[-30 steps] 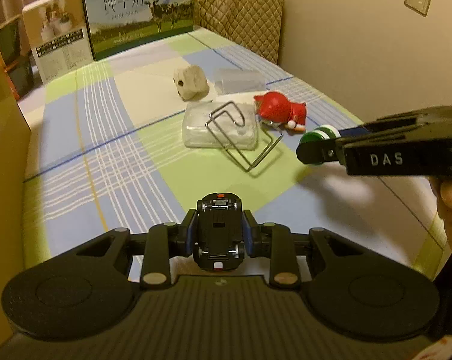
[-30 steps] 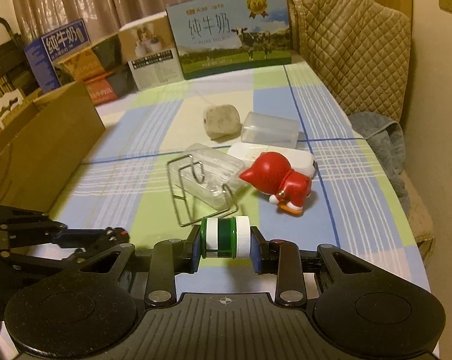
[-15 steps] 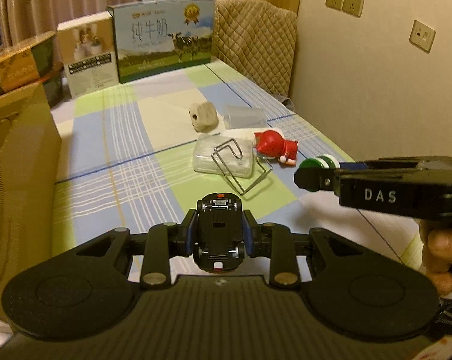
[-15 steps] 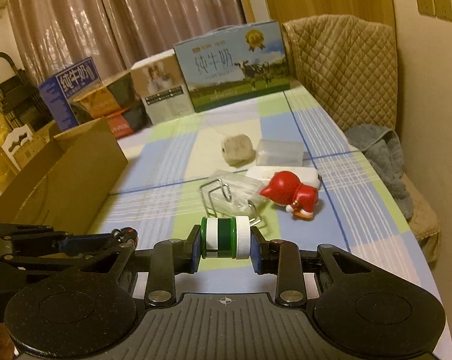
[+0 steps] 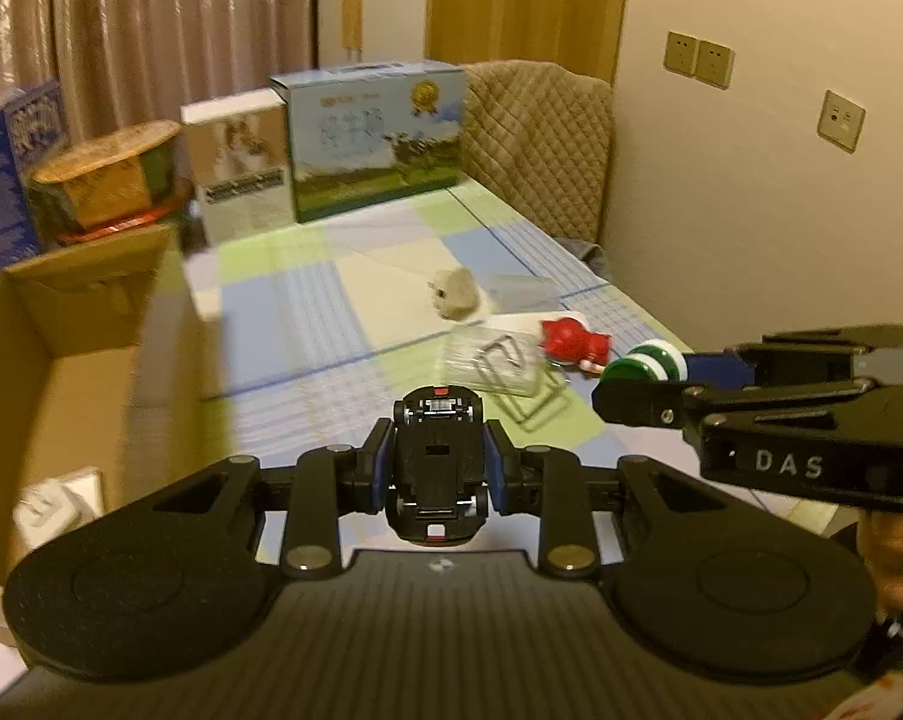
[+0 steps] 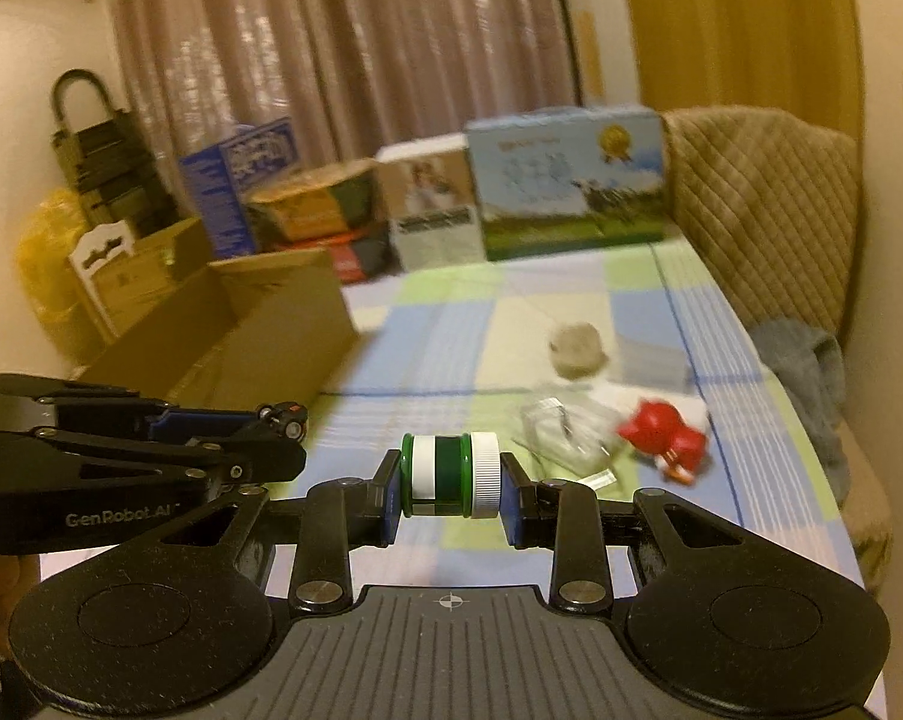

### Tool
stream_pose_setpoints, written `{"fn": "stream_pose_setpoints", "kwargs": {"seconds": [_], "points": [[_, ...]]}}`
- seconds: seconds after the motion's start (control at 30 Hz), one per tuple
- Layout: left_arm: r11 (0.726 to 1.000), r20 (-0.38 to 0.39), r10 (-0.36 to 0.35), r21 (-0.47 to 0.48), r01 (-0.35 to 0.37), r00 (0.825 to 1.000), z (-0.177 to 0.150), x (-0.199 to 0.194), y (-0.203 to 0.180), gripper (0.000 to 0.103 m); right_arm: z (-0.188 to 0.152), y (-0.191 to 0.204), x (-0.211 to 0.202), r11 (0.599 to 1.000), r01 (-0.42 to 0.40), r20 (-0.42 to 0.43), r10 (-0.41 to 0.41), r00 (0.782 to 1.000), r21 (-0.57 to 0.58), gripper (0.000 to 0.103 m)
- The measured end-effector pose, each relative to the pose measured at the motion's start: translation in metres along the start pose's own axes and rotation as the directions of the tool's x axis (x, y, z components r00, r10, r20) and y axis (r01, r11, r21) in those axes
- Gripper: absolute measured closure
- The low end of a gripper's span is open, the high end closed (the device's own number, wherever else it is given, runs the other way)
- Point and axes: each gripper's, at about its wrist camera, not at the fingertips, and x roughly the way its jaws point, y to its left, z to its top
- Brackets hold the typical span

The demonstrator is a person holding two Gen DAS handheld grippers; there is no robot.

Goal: Organize rigid objects
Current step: 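Carry the toy car and the spool in both tools over the cardboard box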

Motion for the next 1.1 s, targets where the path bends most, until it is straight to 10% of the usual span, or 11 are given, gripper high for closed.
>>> {"fn": "stream_pose_setpoints", "kwargs": {"seconds": [0.63,1.1], "points": [[0.959,-0.041,0.278,-0.047,-0.28,0.96,-0.006,-0.081,0.176,0.077,0.059,0.152,0.074,0.939,-0.287,-0.107,0.271,0.957,-0.191,0.074],[0.958,-0.161,0.274,-0.047,-0.284,0.948,-0.023,-0.043,0.233,0.077,0.055,0.207,0.159,0.902,-0.331,-0.239,0.269,0.933,-0.278,0.074]]}}
